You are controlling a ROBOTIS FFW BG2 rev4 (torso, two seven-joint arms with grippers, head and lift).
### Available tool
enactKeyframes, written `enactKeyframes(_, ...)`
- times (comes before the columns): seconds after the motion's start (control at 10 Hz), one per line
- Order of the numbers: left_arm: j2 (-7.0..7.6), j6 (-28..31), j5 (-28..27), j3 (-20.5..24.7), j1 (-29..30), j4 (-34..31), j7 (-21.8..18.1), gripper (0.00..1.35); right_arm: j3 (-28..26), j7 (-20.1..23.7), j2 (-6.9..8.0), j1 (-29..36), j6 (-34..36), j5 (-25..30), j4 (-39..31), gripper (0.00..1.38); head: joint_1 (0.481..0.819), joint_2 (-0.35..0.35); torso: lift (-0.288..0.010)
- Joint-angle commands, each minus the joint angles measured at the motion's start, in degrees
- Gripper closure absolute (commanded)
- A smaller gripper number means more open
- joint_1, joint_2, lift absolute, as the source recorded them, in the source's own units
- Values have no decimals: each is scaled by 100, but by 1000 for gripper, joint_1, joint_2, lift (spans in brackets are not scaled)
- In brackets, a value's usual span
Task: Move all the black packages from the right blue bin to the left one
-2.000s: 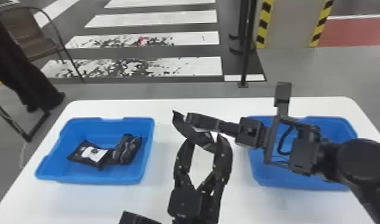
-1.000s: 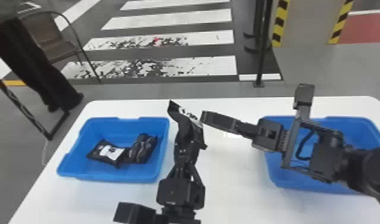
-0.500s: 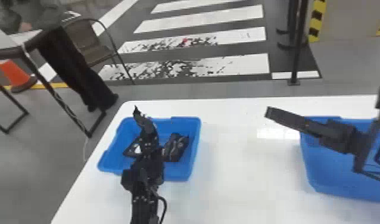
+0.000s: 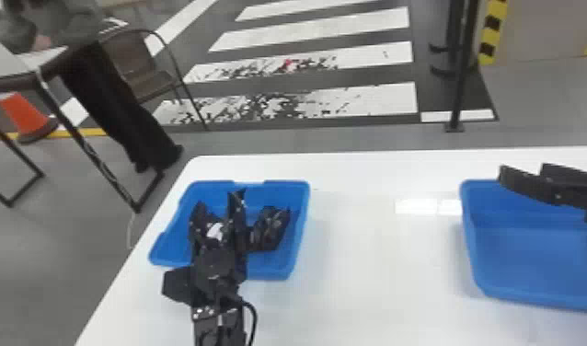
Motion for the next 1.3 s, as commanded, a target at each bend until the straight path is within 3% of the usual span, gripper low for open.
enactKeyframes(0.0, -2, 48, -11, -180, 171, -499, -26, 148, -397, -342, 53, 434, 597, 1028, -1012, 199, 695, 209, -154)
enactKeyframes(0.2, -160, 1018, 23, 242, 593, -1610, -580, 147, -614, -799, 132, 841, 1553, 1897, -1842, 194, 695, 119, -154)
enactKeyframes(0.4, -265, 3015, 23, 837, 804, -2749, -1617, 147, -637, -1115, 150, 827, 2538, 2285, -1969, 191, 695, 55, -154)
enactKeyframes(0.5, -239, 3507, 57, 882, 818, -2960, -1854, 147, -625, -1133, 159, 616, 2791, 2514, -1744, 190, 695, 35, -154)
enactKeyframes(0.9, -222, 3465, 126, 597, 916, -2974, -1881, 154, -385, -940, 132, -115, 2833, 2559, -394, 182, 695, -13, -154)
enactKeyframes(1.2, -195, 3395, 80, 471, 916, -2974, -1854, 154, -248, -1071, 150, -199, 3128, 2502, -140, 182, 695, -31, -154)
